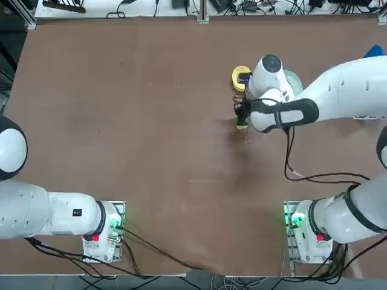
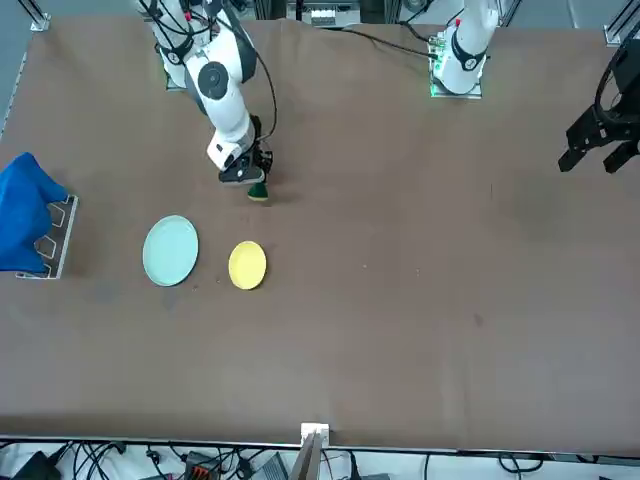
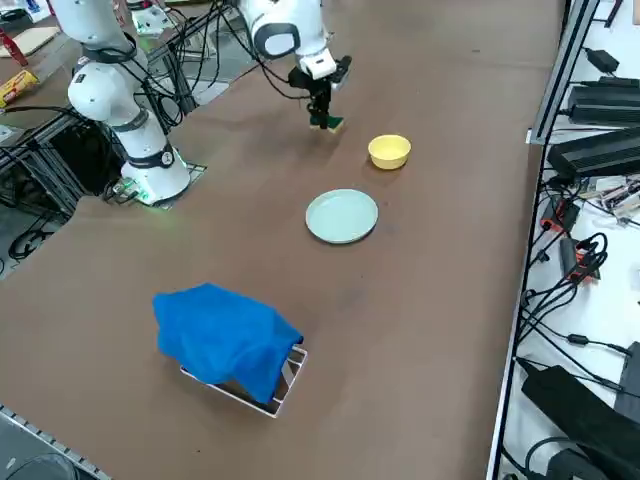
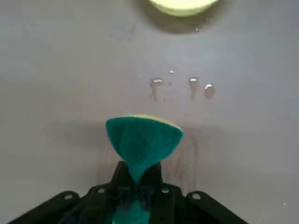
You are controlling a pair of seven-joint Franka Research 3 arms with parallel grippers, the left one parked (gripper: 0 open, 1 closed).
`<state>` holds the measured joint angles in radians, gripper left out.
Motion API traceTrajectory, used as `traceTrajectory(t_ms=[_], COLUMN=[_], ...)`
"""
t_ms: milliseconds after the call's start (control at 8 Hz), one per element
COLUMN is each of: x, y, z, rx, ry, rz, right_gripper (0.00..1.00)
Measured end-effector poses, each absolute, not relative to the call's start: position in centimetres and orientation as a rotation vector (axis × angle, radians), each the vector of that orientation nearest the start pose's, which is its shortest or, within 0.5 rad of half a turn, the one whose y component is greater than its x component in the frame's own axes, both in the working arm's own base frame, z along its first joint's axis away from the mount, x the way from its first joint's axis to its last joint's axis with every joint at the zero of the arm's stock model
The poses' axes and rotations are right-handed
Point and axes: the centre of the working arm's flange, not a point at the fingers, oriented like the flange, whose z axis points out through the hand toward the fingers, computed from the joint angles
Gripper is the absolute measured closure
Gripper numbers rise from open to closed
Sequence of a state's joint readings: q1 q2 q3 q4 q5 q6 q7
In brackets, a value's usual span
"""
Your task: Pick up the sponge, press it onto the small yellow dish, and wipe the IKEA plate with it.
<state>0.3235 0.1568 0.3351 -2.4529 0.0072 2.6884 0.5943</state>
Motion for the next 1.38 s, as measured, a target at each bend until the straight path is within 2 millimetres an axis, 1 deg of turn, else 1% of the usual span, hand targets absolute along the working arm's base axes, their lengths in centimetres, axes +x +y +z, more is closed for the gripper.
traceTrajectory(t_ms=[125,375,500,750,875,1000,1125,1250,1375], x=[38.5,37.7,37.2,36.2,35.8,35.8,35.8,35.9,36.0], y=[30.4,31.7,32.4,33.5,33.7,33.7,33.6,33.6,33.5], z=[24.2,23.4,22.6,20.4,19.4,18.9,18.9,18.9,18.9], rx=[-3.044,-3.024,-3.010,-2.980,-2.975,-2.973,-2.971,-2.971,-2.971], ry=[-0.074,-0.052,-0.043,-0.029,-0.026,-0.023,-0.019,-0.017,-0.013], rz=[-0.053,-0.064,-0.068,-0.068,-0.058,-0.054,-0.057,-0.058,-0.061], right_gripper=[0.91,0.91,0.91,0.91,0.91,0.91,0.89,0.80,0.77])
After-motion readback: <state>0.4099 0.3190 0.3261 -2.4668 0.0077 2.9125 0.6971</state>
